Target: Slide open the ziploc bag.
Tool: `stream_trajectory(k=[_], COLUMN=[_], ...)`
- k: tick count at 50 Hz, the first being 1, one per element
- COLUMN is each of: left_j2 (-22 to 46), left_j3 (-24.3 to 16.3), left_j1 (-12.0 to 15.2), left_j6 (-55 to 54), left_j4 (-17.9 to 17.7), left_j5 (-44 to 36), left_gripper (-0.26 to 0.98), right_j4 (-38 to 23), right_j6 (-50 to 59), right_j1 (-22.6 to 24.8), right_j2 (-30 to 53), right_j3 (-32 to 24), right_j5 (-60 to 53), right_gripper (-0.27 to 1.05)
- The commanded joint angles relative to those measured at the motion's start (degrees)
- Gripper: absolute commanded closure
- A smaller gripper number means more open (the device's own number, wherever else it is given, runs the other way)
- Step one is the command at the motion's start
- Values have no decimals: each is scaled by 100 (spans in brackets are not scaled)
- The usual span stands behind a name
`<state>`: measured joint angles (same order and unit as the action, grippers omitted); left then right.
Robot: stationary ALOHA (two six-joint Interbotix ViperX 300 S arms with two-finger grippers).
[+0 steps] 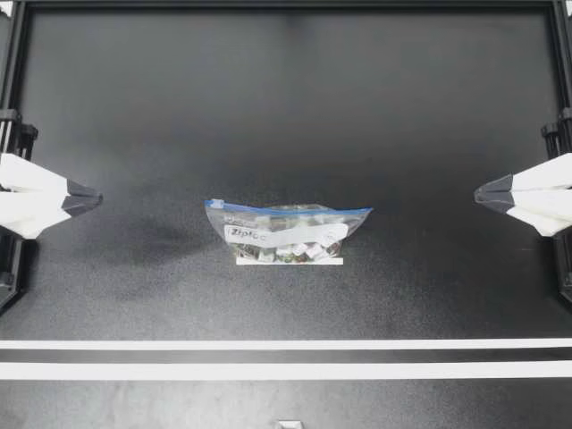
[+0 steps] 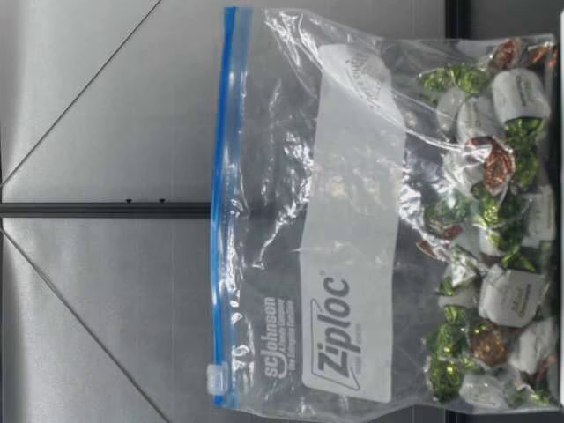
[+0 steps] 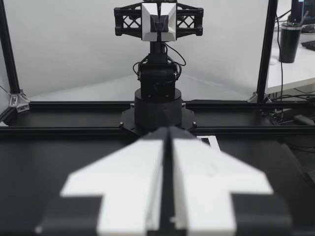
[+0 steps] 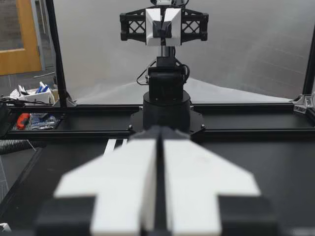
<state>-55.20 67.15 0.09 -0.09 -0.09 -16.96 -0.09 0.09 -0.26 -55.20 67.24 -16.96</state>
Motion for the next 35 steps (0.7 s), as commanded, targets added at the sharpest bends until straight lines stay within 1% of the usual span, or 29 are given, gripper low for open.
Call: stream_trajectory(k=[1,5,11,16,22,27,35], left_j2=[158,352,615,879,1257,1564,2021], left_j3=[-35,-62,-35,88,246,325,404], left_j1=[26,26,35,70,149,264,589], left_j6=[-44,-44,-35,-35,-44,-44,-35], left_j4=[-53,-70,-88,-105,-193,-360,-809], left_j5=[-18,-18,-18,0,-9,0,-70], left_gripper=[85,88,88,88,88,88,88], right_j4=[-9,-18,-18,-18,-9,-18,-9], right_j6=[-9,-18,-18,-18,-26,-26,-18], right_j1=[-35,-35,-35,-35,-70,-158,-404], right_j2=[26,9,44,193,571,967,1626], right_j3=[-18,62,114,18,-185,-422,-791], right_j5=[-9,-9,-114,-352,-817,-1151,-1354], right_gripper=[93,94,94,94,94,94,94])
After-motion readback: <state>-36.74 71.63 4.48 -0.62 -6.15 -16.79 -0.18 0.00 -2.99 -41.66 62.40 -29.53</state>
